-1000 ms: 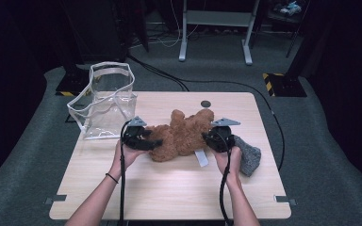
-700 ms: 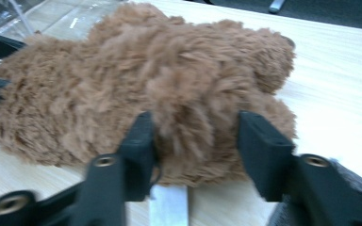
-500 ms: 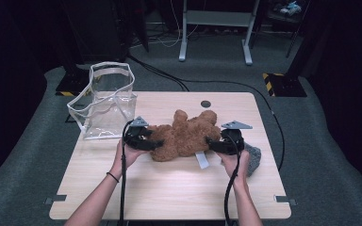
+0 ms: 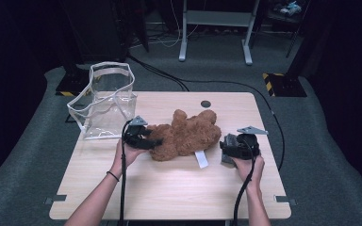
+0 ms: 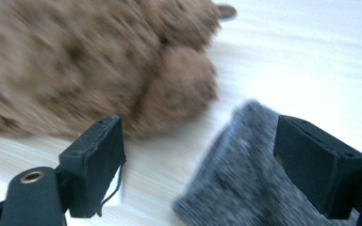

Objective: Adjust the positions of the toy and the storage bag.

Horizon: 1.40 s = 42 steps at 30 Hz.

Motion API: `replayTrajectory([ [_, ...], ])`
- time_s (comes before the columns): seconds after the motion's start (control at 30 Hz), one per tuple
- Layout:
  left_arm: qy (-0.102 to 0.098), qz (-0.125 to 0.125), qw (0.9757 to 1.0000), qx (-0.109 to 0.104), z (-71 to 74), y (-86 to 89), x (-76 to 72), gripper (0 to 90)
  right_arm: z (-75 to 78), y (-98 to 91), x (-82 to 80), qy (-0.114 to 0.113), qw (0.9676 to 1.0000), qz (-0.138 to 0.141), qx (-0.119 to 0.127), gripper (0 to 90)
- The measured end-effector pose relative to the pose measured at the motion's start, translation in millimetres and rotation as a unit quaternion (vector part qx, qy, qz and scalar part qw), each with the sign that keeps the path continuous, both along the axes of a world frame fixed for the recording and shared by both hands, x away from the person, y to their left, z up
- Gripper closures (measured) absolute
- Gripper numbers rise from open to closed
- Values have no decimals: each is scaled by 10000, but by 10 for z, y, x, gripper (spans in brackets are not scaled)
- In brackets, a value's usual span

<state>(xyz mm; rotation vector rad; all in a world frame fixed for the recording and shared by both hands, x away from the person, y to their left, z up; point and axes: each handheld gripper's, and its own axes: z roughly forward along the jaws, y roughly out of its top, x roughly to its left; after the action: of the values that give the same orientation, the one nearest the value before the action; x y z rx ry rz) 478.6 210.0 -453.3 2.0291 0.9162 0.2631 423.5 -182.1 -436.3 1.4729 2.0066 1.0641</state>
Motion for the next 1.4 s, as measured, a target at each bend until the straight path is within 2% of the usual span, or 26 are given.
replayTrajectory([
  [0.07,-19,1,10000,15,8,0,-5,288,-103,-84,-1,133,9998,-96,-135,153],
  [0.2,-59,30,10000,47,31,-17,-23,274,-329,-227,-8,357,9990,-218,-161,144],
  [0.27,-151,46,9998,84,50,-29,-37,259,-427,-266,-14,462,9984,-295,-161,140],
  [0.37,-238,10,9995,207,75,-62,-57,258,-513,-311,-23,508,9981,-341,-100,142],
  [0.47,-179,-1,9996,229,59,-59,-47,267,-511,-298,-31,445,9987,-237,-113,143],
  [0.6,-54,-24,9998,163,18,-31,-13,297,-430,-200,5,312,9994,-13,-168,144],
  [0.77,-21,-50,9998,194,-15,-28,17,322,-313,-17,135,152,9989,355,-267,148],
  [0.87,25,-123,9997,221,-23,-27,21,318,-260,112,244,92,9969,669,-394,148],
  [1.0,111,-193,9995,233,-48,-13,41,288,-260,296,372,127,9920,1100,-609,145],
  [1.07,154,-184,9994,234,-68,-12,59,288,-294,387,424,207,9917,1117,-610,151],
  [1.1,165,-159,9995,237,-81,-8,71,290,-319,403,455,197,9902,1227,-637,163],
  [1.13,221,-129,9995,183,-96,-3,77,293,-342,414,474,241,9898,1274,-589,185],
  [1.2,241,-157,9995,129,-124,13,100,330,-381,420,508,189,9896,1335,-493,261],
  [1.23,265,-181,9995,63,-133,21,105,375,-396,422,520,153,9901,1336,-400,287],
  [1.3,247,-238,9994,31,-143,23,113,467,-413,436,545,78,9906,1298,-433,368],
  [1.4,211,-318,9993,23,-145,16,122,563,-417,460,563,-63,9906,1280,-478,535],
])
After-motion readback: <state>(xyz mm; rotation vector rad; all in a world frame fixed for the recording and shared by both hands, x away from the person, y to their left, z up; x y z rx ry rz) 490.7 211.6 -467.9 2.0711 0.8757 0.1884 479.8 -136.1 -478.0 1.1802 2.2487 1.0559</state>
